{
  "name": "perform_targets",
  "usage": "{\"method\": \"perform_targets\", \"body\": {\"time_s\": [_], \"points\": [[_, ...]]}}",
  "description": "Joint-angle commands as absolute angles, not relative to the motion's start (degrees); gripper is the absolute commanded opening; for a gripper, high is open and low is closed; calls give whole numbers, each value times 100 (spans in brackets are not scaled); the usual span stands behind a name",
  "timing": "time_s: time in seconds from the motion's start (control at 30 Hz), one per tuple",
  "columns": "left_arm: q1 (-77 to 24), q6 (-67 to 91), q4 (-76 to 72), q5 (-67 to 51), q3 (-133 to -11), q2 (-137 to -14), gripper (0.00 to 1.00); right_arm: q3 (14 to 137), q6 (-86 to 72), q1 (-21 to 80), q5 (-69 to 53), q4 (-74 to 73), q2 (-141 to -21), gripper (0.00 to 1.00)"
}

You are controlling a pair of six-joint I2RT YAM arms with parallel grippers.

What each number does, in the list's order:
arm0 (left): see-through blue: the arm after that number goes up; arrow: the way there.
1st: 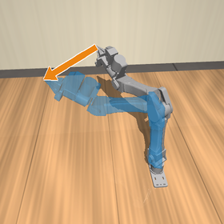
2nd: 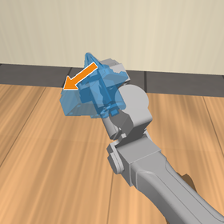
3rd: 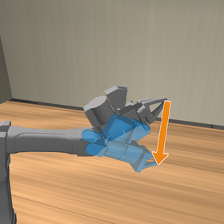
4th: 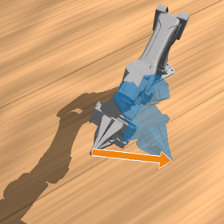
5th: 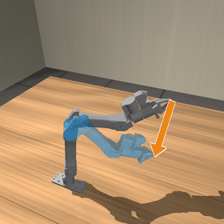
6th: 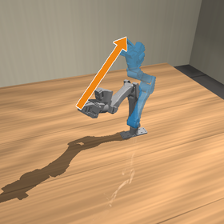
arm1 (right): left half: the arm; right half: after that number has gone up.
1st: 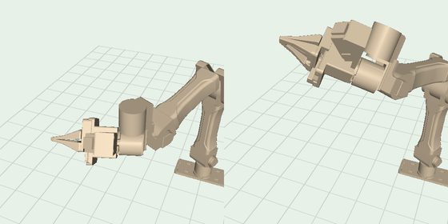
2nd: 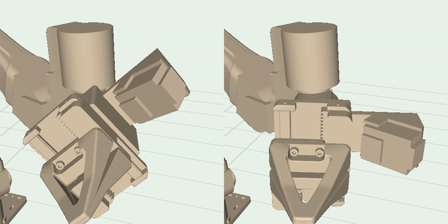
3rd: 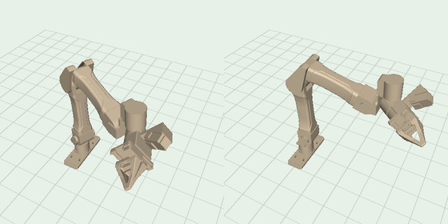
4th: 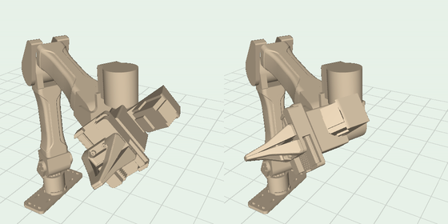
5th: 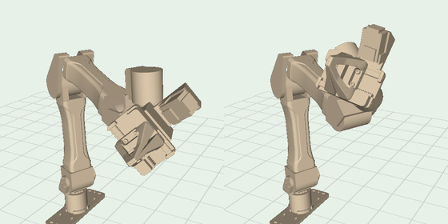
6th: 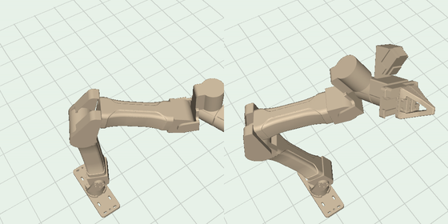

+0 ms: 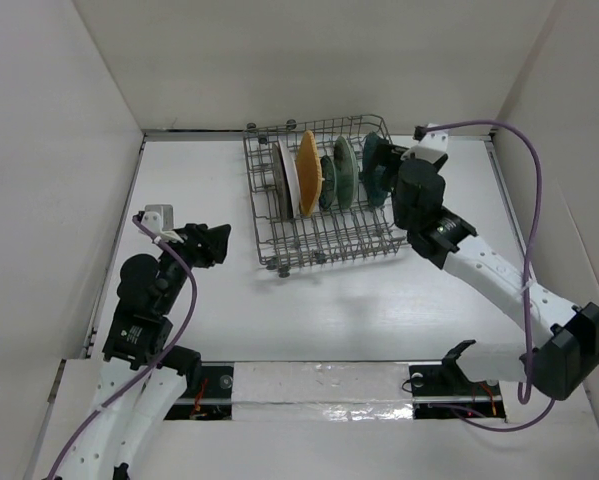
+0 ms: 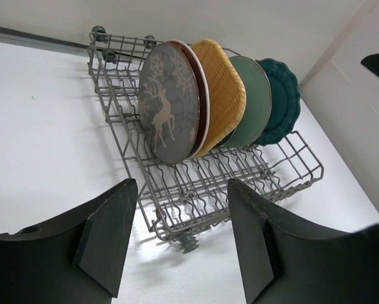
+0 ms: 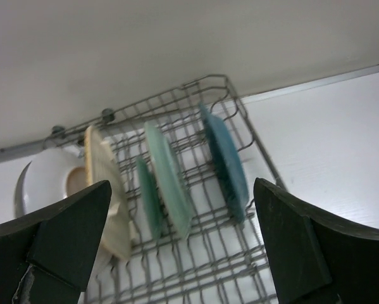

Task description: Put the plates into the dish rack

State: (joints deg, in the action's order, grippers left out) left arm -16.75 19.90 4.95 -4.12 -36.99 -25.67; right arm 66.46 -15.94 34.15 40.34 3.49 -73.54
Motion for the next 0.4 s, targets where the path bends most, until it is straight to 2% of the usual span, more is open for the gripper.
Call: {"method": "perform_targets", "body": {"time_s": [0.0, 0.37], "points": [[-1644, 1986, 158, -606, -3823, -2602, 56, 6364, -1916, 3822, 3990, 115, -7006, 100], [-1644, 1951, 79, -694, -3726, -2189, 55, 5537, -1898, 4588, 4421, -193, -5503, 100]]}}
